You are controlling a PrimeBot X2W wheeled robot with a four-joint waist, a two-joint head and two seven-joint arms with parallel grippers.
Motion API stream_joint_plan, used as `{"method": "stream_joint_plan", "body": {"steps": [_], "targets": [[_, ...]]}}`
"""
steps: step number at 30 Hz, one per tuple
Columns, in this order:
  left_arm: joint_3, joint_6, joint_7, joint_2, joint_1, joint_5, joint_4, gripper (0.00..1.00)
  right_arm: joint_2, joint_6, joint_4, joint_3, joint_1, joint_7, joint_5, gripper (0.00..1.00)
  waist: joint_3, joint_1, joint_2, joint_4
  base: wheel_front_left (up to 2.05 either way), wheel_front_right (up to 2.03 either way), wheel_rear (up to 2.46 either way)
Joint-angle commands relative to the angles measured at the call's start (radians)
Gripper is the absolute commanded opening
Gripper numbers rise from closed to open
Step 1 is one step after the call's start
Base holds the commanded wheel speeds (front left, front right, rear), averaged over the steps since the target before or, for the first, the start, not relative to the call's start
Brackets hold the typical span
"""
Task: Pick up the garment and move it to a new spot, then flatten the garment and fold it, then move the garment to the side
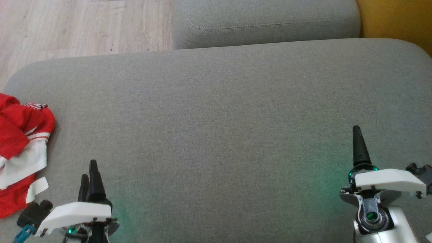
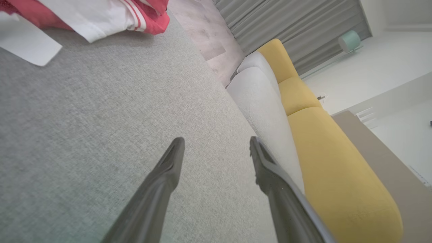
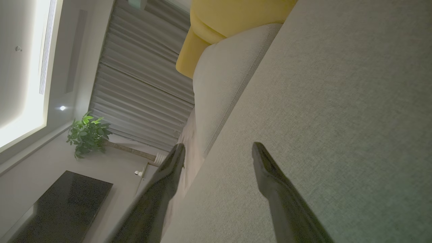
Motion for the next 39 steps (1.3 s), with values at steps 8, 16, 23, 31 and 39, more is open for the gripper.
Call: {"method": "stream_joint_plan", "body": {"steps": [8, 16, 23, 31, 39], "targets": [[0.004, -0.003, -0.031, 0.028, -0.069, 0.143, -0.014, 1.00, -0.014, 0.002, -0.008, 0.026, -0.071, -0.033, -0.134, 1.00, 0.002, 0.0000, 0.0000, 0.000, 0.00, 0.00, 0.00], [-0.005, 0.000, -0.055, 0.031, -0.074, 0.265, 0.002, 1.00, -0.009, 0.002, 0.016, 0.038, -0.083, -0.057, -0.261, 1.00, 0.003, 0.0000, 0.0000, 0.000, 0.00, 0.00, 0.00], [-0.011, 0.004, -0.076, 0.032, -0.071, 0.357, 0.016, 1.00, -0.005, 0.003, 0.037, 0.045, -0.088, -0.078, -0.363, 1.00, 0.001, 0.0000, 0.0000, -0.001, 0.00, 0.00, 0.00], [-0.014, 0.006, -0.099, 0.034, -0.078, 0.458, 0.035, 1.00, -0.003, 0.003, 0.059, 0.056, -0.100, -0.101, -0.469, 1.00, 0.002, 0.0000, 0.0000, -0.002, 0.00, 0.00, 0.00], [-0.013, 0.008, -0.123, 0.037, -0.098, 0.556, 0.065, 1.00, -0.003, 0.003, 0.081, 0.068, -0.125, -0.125, -0.561, 1.00, 0.004, 0.0000, 0.0000, 0.001, 0.00, 0.00, 0.00]]}}
